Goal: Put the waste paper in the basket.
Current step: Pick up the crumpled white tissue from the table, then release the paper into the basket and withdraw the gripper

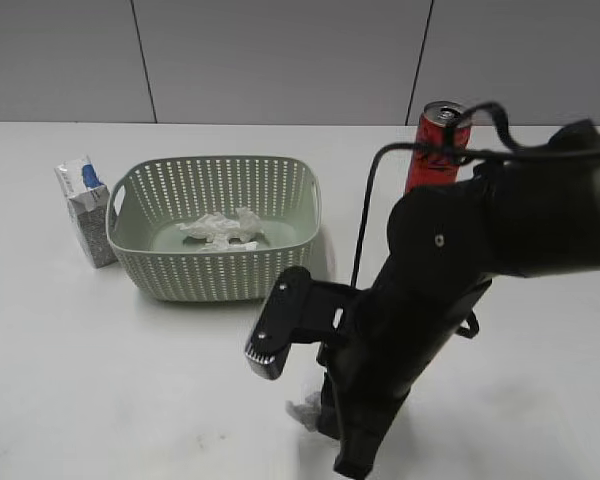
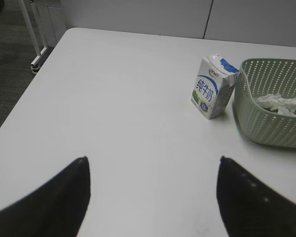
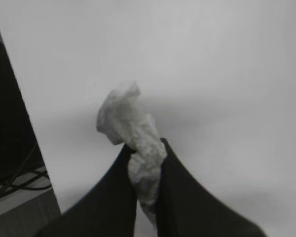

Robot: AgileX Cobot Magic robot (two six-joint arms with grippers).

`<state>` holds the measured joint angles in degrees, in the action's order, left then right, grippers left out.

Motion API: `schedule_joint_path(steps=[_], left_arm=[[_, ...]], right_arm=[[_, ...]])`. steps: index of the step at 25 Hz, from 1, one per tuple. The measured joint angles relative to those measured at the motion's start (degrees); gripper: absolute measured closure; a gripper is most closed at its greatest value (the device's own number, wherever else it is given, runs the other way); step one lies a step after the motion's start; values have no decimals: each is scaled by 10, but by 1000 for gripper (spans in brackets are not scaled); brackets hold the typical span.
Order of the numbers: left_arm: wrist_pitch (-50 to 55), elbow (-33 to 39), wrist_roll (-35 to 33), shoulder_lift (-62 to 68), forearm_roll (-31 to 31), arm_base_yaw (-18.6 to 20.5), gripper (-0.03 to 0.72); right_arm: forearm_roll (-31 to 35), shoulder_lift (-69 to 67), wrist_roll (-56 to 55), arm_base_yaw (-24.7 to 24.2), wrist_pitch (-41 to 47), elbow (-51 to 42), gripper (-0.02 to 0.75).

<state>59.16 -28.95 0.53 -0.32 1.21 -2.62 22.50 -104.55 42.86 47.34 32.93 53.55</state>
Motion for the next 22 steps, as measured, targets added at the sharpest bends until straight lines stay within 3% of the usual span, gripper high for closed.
schedule_joint_path(steps=[5,8,16,22], left_arm=[[0,0,0,0,0,0,97],[0,0,0,0,0,0,97],[0,0,0,0,0,0,97],[0,0,0,0,0,0,97]], right_arm=[[0,48,-1,0,13,76,694],[0,56,-1,0,-44,124,694],[1,35,-90,0,-465,145,694],[5,-51,-144,0,-586,146,694]])
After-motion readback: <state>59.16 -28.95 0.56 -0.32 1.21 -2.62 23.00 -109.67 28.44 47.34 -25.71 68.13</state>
